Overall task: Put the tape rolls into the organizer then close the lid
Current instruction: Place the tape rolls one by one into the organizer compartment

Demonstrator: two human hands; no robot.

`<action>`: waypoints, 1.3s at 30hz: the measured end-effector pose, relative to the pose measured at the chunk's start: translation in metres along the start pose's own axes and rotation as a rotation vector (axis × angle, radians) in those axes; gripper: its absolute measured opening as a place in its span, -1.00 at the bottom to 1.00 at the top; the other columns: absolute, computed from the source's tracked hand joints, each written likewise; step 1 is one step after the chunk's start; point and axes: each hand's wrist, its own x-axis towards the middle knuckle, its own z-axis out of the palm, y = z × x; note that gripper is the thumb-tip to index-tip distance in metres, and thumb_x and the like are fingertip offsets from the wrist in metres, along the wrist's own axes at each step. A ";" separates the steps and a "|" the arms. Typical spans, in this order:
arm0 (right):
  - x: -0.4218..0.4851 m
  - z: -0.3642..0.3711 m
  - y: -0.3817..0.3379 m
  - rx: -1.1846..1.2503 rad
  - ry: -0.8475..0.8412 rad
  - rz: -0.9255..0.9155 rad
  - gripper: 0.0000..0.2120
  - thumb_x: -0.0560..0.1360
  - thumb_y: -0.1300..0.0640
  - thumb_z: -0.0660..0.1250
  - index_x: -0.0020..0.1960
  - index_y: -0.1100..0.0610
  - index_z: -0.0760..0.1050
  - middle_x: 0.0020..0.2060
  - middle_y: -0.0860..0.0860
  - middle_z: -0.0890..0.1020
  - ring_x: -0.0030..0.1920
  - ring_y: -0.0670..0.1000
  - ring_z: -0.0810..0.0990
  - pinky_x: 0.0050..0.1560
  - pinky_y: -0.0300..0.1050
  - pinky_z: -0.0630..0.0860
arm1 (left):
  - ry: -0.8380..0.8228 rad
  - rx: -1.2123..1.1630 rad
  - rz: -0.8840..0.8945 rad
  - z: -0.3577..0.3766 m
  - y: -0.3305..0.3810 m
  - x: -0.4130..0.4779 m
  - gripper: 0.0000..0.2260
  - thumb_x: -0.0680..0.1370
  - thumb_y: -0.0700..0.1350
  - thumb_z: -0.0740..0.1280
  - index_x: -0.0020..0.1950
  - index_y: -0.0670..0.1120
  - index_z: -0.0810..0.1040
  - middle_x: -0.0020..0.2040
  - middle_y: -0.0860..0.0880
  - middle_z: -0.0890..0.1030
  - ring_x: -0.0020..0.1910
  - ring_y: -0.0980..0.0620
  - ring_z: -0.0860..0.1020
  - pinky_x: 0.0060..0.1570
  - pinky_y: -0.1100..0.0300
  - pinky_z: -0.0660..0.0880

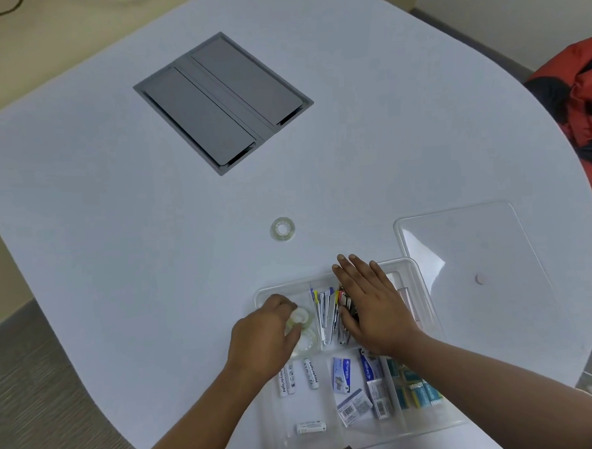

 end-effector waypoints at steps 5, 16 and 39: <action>0.000 0.000 0.000 0.001 -0.001 0.003 -0.37 0.57 -0.01 0.20 0.58 0.05 0.07 0.57 -0.03 0.10 0.57 -0.05 -0.05 0.55 -0.01 -0.10 | 0.216 -0.036 -0.037 -0.022 -0.007 0.024 -0.78 0.51 0.09 0.35 0.09 0.05 0.60 0.07 0.15 0.59 -0.12 0.06 0.62 -0.20 0.17 0.51; 0.000 0.005 0.003 -0.014 -0.013 0.015 -0.35 0.57 -0.02 0.19 0.58 0.02 0.04 0.58 -0.04 0.09 0.57 -0.05 -0.05 0.56 -0.02 -0.13 | 0.016 0.072 -0.025 -0.037 -0.015 0.114 -0.48 0.49 0.09 0.36 0.41 0.00 0.35 0.41 -0.01 0.39 0.30 -0.07 0.43 0.18 0.02 0.42; 0.000 0.004 0.003 0.011 -0.001 0.004 -0.36 0.56 -0.02 0.20 0.58 0.04 0.06 0.57 -0.02 0.11 0.57 -0.05 -0.04 0.55 0.01 -0.08 | -0.060 0.100 0.083 -0.038 -0.018 0.074 -0.37 0.51 0.26 0.26 0.47 -0.05 0.31 0.56 -0.01 0.15 0.54 -0.06 -0.09 0.41 -0.10 0.03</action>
